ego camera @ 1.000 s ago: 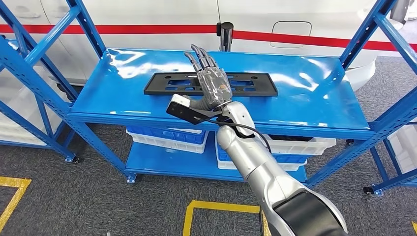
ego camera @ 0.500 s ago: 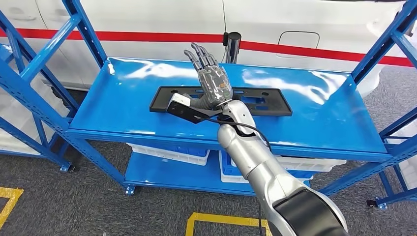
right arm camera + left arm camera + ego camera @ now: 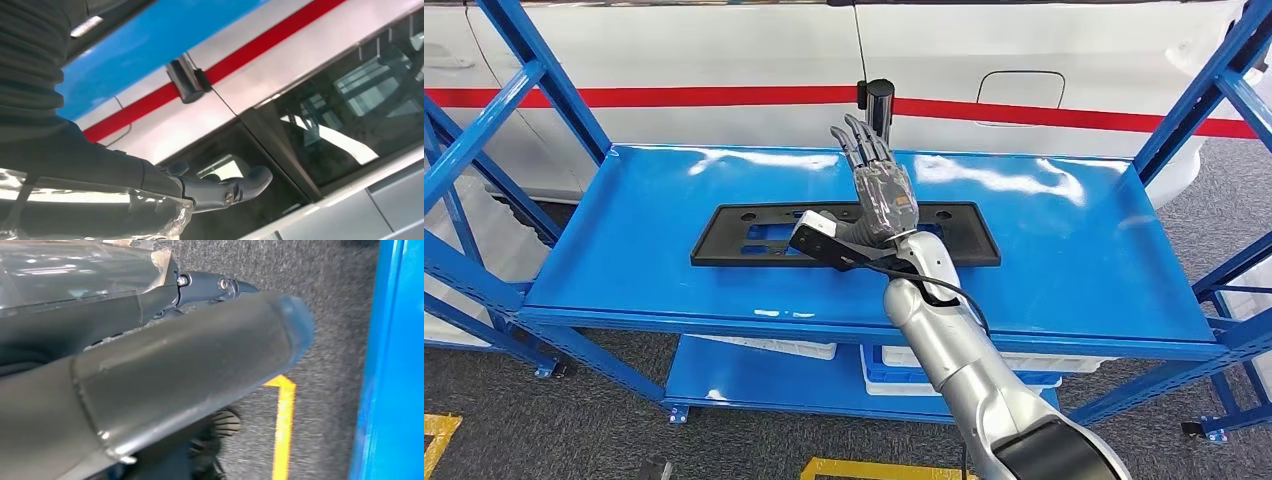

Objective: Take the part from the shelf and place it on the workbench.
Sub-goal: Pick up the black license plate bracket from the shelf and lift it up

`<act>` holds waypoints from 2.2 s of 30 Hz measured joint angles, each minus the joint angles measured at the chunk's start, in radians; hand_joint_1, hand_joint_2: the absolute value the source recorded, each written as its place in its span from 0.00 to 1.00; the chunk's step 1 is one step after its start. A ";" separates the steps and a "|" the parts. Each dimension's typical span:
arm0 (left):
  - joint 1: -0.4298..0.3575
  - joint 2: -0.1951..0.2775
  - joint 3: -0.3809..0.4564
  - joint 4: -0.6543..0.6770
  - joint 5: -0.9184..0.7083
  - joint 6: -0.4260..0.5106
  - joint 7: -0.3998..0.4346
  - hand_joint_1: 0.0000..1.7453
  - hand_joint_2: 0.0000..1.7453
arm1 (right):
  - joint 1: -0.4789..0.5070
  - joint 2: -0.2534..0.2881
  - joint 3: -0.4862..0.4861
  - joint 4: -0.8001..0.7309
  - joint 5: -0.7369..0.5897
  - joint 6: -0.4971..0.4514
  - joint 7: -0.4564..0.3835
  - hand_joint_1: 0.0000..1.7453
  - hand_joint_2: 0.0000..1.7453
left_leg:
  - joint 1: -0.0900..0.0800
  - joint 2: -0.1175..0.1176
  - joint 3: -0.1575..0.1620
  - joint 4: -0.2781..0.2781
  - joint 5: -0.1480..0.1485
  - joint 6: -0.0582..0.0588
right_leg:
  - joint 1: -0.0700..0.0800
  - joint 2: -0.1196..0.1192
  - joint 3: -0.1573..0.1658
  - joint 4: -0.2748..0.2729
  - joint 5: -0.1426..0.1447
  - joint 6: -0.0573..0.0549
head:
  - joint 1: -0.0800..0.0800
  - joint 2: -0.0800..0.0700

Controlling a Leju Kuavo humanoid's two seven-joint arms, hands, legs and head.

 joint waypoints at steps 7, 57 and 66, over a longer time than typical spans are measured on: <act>0.011 -0.001 -0.010 0.002 -0.029 0.042 0.057 0.00 0.00 | 0.116 -0.038 -0.025 -0.167 -0.007 0.030 0.006 0.00 1.00 | -0.012 0.000 0.002 -0.146 0.152 0.029 | 0.010 0.002 0.041 -0.001 -0.036 0.001 | 0.001 0.000; 0.049 -0.014 0.025 0.008 -0.091 0.051 0.121 0.00 0.00 | 0.345 -0.181 0.170 -0.662 0.007 0.234 0.084 0.00 1.00 | -0.016 -0.006 0.014 -0.159 0.154 0.043 | 0.019 -0.002 0.055 -0.014 -0.045 0.010 | 0.001 0.000; 0.048 -0.014 0.025 0.008 -0.093 0.051 0.122 0.00 0.00 | 0.334 -0.176 0.170 -0.631 0.008 0.234 0.087 0.00 1.00 | -0.016 -0.005 0.014 -0.159 0.154 0.043 | 0.019 -0.002 0.054 -0.014 -0.045 0.010 | 0.001 0.000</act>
